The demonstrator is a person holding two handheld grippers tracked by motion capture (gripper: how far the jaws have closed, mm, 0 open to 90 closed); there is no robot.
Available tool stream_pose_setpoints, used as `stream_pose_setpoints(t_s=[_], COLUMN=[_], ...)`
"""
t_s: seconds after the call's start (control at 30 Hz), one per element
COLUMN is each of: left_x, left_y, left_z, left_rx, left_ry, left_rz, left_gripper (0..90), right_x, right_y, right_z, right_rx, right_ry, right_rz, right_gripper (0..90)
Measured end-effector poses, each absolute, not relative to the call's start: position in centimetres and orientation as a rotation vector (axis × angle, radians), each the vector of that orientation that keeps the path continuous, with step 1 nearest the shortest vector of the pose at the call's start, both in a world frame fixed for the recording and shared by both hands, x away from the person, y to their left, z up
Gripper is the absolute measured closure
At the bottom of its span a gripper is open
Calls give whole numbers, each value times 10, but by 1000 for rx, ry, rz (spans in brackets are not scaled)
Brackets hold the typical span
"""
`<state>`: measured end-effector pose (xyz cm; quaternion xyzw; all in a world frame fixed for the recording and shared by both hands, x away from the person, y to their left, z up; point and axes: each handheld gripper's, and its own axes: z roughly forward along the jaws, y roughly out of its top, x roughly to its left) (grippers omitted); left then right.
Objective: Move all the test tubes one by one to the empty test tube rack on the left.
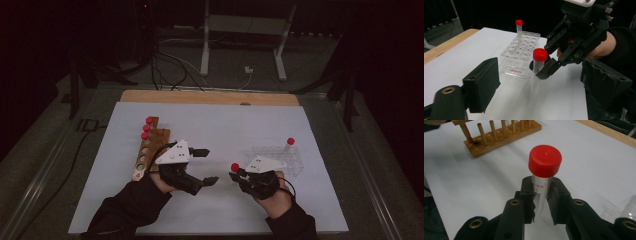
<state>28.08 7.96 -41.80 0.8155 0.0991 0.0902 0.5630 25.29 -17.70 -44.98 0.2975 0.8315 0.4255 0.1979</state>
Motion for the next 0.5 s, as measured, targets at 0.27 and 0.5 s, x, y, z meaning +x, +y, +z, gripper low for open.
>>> stream_pose_setpoints(t_s=[0.27, 0.5], left_x=[284, 288], left_y=[63, 50], left_z=[-422, -427], left_rx=[1913, 1914], left_ry=[213, 205], left_rz=[198, 183], left_gripper=[343, 439], right_x=[251, 250], right_y=[-174, -173], right_z=[-451, -450], right_rx=[821, 814], right_ry=[2341, 2343], right_rz=[1198, 1202], right_gripper=[753, 752])
